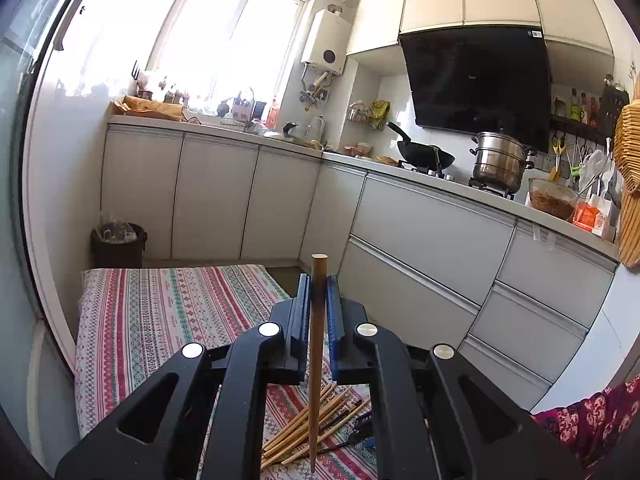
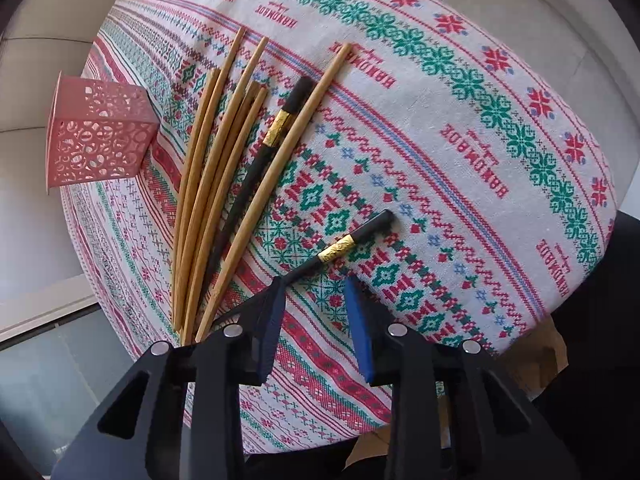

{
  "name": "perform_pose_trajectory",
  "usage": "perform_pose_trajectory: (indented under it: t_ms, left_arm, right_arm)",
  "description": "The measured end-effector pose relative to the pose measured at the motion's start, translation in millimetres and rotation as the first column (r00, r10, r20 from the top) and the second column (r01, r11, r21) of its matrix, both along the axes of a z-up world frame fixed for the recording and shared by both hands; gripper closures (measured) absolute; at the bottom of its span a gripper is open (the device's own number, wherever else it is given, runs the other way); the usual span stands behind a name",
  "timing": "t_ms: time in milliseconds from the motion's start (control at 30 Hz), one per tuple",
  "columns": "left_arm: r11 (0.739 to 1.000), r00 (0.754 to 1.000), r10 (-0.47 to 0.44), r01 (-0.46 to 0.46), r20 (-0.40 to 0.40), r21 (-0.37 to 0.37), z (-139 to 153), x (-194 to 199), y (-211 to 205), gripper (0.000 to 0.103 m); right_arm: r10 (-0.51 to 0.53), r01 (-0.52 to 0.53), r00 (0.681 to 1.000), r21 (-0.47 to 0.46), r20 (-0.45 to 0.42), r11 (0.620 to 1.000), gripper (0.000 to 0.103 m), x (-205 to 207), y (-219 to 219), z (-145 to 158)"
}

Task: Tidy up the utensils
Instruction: 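Lift the wooden chopstick upright with the left gripper, then grasp a black-handled brush with the right gripper while the left gripper holds the chopstick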

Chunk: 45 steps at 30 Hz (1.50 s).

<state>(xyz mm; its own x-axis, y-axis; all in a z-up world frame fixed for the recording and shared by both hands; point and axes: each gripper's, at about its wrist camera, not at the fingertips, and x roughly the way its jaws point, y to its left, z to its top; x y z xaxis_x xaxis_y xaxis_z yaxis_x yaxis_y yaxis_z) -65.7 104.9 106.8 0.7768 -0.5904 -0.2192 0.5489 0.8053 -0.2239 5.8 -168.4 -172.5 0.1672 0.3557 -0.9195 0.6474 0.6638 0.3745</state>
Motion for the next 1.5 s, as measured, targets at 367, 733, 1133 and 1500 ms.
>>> perform_pose_trajectory:
  t_ms: [367, 733, 1133, 1500]
  left_arm:
    - [0.999, 1.000, 0.023, -0.024, -0.016, -0.047, -2.3, 3.7, 26.4, 0.096]
    - [0.999, 0.999, 0.031, -0.033, -0.038, -0.037, -4.6, 5.4, 21.6, 0.096]
    - [0.998, 0.998, 0.030, -0.033, -0.051, -0.057, -4.9, 9.3, 26.0, 0.096]
    - [0.993, 0.993, 0.074, -0.082, -0.094, -0.085, -13.7, 29.3, 9.8, 0.096]
  right_arm:
    - [-0.054, 0.057, 0.998, -0.105, 0.030, 0.993, 0.094, 20.3, -14.3, 7.6]
    - [-0.089, 0.094, 0.995, -0.148, 0.044, 0.985, 0.089, 29.5, -8.8, 5.9]
    - [0.023, 0.015, 0.972, -0.155, 0.236, 0.988, 0.096, 24.0, -4.0, 18.0]
    - [0.294, -0.099, 0.749, -0.338, 0.594, 0.936, 0.096, -31.1, 16.1, 113.8]
